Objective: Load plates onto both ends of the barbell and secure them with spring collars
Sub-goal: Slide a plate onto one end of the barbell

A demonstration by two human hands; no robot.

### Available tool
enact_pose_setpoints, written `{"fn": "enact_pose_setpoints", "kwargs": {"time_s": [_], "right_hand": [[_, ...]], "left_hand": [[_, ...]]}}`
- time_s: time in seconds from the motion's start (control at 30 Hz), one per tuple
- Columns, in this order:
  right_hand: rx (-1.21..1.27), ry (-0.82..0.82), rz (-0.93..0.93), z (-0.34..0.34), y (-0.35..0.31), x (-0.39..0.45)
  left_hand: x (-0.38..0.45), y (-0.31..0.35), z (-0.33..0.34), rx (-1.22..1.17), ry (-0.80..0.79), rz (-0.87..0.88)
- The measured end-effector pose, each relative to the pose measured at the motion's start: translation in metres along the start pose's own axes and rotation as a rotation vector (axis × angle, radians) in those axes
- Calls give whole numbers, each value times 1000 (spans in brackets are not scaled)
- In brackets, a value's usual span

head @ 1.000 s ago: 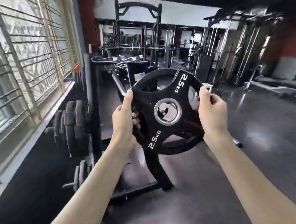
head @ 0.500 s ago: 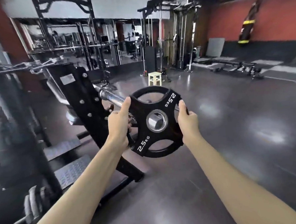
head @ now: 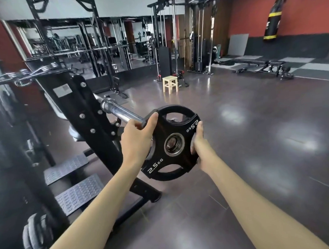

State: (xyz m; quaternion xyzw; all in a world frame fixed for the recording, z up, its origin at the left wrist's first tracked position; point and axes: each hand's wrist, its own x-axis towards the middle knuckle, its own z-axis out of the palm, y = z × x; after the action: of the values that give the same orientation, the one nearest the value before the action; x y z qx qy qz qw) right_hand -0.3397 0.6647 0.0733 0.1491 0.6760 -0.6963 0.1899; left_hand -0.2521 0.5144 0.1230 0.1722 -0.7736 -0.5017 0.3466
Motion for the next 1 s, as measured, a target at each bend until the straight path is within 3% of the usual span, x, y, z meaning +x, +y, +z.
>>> {"fn": "enact_pose_setpoints", "kwargs": {"time_s": [0.17,0.37,0.7,1.0], "right_hand": [[-81,-148,115,-16,-14,0],[158,-438,123,-20,-17,-2],[195,-382,94,-1,-23,9],[57,-310,54,42,-58,16]], "left_hand": [[-2,1,6,174,109,91],[-11,3,6,320,128,341],[-18,3,12,311,128,437],[42,-17,-11,324,110,243]]}}
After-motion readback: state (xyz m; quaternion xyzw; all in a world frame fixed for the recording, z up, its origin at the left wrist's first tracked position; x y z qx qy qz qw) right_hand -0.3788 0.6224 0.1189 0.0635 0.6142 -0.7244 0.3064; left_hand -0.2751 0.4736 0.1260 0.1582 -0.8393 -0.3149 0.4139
